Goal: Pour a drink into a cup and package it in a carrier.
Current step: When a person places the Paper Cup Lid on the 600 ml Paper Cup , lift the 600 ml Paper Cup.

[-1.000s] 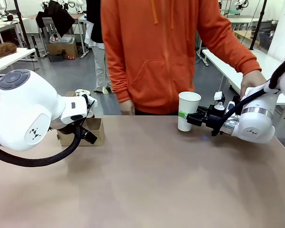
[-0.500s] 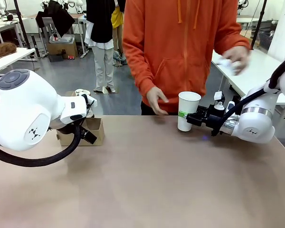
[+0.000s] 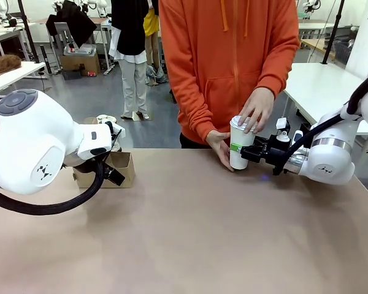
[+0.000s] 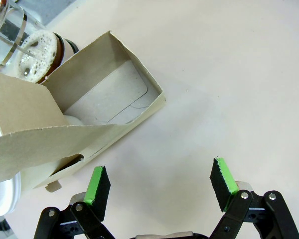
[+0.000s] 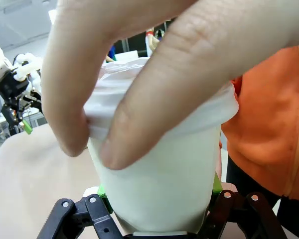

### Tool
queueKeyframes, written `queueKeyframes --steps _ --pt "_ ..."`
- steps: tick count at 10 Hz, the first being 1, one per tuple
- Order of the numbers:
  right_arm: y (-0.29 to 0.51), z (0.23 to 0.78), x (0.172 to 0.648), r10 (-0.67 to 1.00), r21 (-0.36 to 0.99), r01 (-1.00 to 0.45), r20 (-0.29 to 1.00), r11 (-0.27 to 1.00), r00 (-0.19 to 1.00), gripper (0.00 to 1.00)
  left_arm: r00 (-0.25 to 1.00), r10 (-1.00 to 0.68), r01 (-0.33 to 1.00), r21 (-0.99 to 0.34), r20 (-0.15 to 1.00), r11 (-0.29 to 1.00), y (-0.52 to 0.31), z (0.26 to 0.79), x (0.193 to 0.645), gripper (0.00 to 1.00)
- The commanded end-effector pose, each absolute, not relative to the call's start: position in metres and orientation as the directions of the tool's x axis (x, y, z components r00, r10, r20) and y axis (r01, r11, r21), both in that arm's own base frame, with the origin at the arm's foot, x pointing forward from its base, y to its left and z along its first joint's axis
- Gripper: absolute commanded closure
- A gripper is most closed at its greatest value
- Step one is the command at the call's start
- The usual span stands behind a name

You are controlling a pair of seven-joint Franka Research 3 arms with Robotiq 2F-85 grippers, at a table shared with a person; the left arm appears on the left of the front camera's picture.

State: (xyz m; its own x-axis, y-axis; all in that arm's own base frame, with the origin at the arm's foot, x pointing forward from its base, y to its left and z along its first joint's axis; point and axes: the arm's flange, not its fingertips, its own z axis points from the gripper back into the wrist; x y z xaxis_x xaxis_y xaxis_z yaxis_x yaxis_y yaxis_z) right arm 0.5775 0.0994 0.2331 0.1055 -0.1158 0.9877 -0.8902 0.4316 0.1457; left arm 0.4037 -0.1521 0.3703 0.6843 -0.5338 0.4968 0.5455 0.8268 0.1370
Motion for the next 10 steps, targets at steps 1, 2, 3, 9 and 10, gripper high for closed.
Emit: queueKeyframes --steps 1,2,3,9,10 --pt "0.1016 0.2362 0.5788 -0.110 0.143 -0.887 0.988 0.440 0.105 0.20 0.684 -0.533 0.546 0.135 0.498 0.827 -0.1518 0.3705 0.4035 0.00" --pt "0.1016 0.2362 0.5788 -0.110 0.143 -0.887 0.988 0.440 0.105 0.20 0.684 -0.533 0.546 0.135 0.498 0.827 -0.1518 0.3705 0.4035 0.00" --pt "0.1016 0.2362 0.5788 -0.110 0.143 -0.887 0.988 0.440 0.105 0.20 0.684 -0.533 0.546 0.135 0.498 0.827 -0.1518 0.3705 0.4035 0.00" --pt "0.1016 0.2362 0.5788 -0.110 0.143 -0.887 0.988 0.440 0.105 0.20 0.684 -0.533 0.546 0.135 0.498 0.827 -0.1518 0.3705 0.4035 0.00" --pt "0.1016 0.2362 0.5788 -0.110 0.143 -0.887 0.988 0.440 0.105 0.20 0.684 -0.533 0.546 0.135 0.498 0.827 -0.1518 0.3705 0.4035 0.00"
